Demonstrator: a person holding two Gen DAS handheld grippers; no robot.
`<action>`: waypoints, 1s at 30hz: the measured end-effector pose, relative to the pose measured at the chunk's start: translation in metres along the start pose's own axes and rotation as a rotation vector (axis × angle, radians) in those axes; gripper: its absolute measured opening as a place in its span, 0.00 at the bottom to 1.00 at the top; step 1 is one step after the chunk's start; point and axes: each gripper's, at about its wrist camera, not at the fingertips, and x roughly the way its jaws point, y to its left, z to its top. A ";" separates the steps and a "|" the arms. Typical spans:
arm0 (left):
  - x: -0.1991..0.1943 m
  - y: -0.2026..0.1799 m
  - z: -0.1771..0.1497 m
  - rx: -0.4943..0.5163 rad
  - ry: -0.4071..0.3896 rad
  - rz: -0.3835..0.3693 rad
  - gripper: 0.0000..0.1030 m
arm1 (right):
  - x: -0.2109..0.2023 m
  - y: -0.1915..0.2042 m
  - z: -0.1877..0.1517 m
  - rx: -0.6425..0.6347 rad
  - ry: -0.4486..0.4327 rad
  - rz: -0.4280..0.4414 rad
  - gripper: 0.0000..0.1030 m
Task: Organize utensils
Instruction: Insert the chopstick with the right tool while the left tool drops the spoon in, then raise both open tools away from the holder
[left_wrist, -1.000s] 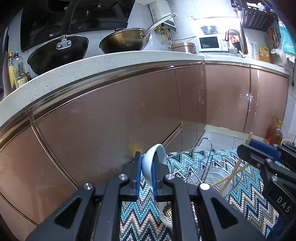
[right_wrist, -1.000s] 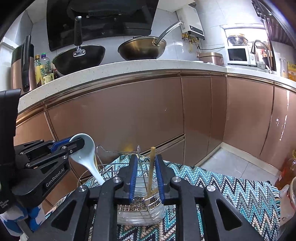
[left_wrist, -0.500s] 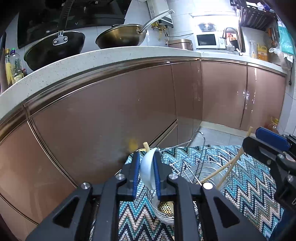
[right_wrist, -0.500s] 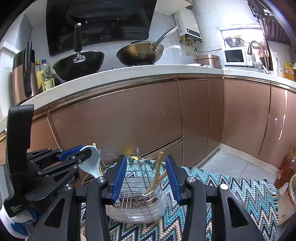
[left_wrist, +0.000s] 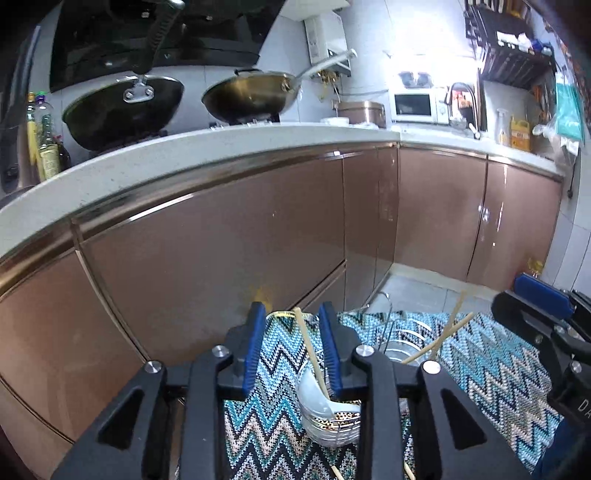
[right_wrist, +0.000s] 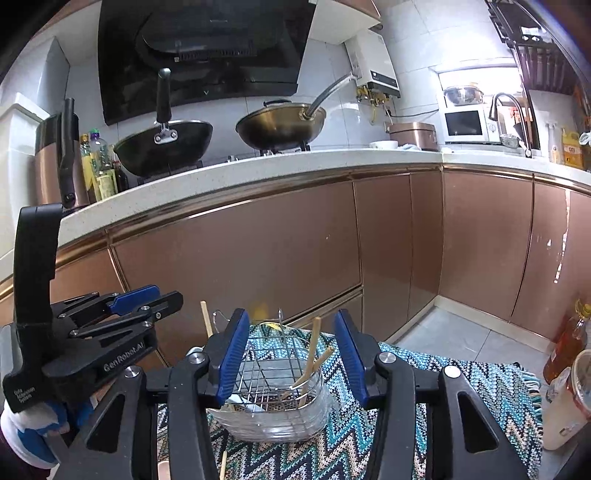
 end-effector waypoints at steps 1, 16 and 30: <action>-0.006 0.002 0.000 -0.005 -0.012 0.001 0.28 | -0.007 0.001 0.001 -0.006 -0.007 -0.001 0.49; -0.122 0.044 -0.003 -0.070 -0.158 -0.047 0.45 | -0.119 0.025 0.008 -0.071 -0.136 -0.067 1.00; -0.205 0.076 -0.014 -0.127 -0.208 -0.107 0.63 | -0.223 0.056 0.009 -0.129 -0.327 -0.051 1.00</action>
